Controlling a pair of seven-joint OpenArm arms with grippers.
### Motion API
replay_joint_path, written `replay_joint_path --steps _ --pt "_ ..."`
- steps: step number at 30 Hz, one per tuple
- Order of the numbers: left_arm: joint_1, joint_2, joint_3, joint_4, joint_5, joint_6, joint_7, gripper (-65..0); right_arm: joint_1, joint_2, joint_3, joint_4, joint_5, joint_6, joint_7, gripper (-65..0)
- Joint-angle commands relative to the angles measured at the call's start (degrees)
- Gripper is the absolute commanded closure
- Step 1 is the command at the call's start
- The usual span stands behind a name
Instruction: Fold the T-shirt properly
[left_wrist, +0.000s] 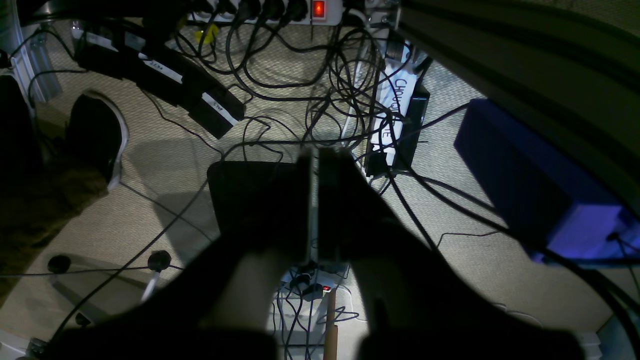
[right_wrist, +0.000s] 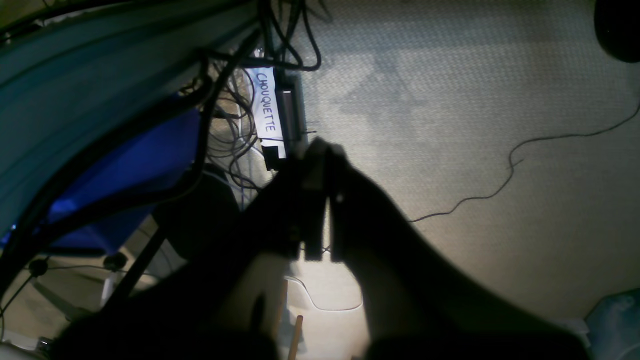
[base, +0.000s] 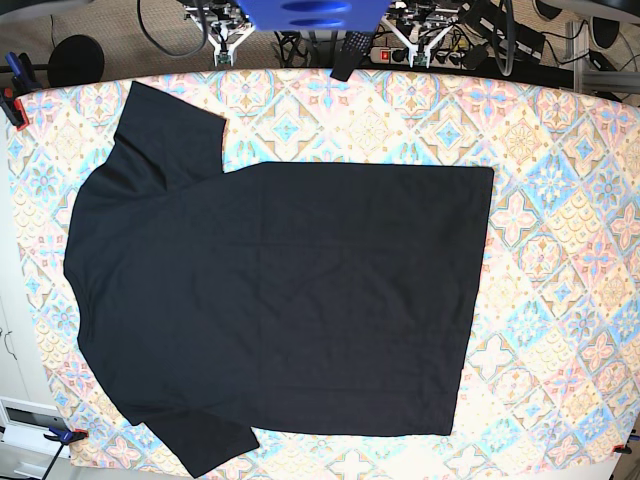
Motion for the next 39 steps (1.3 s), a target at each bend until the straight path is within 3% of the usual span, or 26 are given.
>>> replay_joint_path --steps 1,31,39 --pt "0.32 0.23 -0.14 0.17 -0.27 0.23 -0.23 -0.7 -0.49 0.29 -0.14 0.08 0.23 -0.25 0.34 -0.2" --pt "1.11 0.14 -0.06 0.17 -0.1 0.23 -0.32 -0.7 -0.49 0.38 -0.14 0.08 0.23 -0.25 0.43 -0.3" --pt "5.24 -2.94 0.12 3.95 0.25 0.23 -0.32 -0.7 -3.39 0.65 -0.14 0.17 0.23 -0.25 0.26 -0.3"
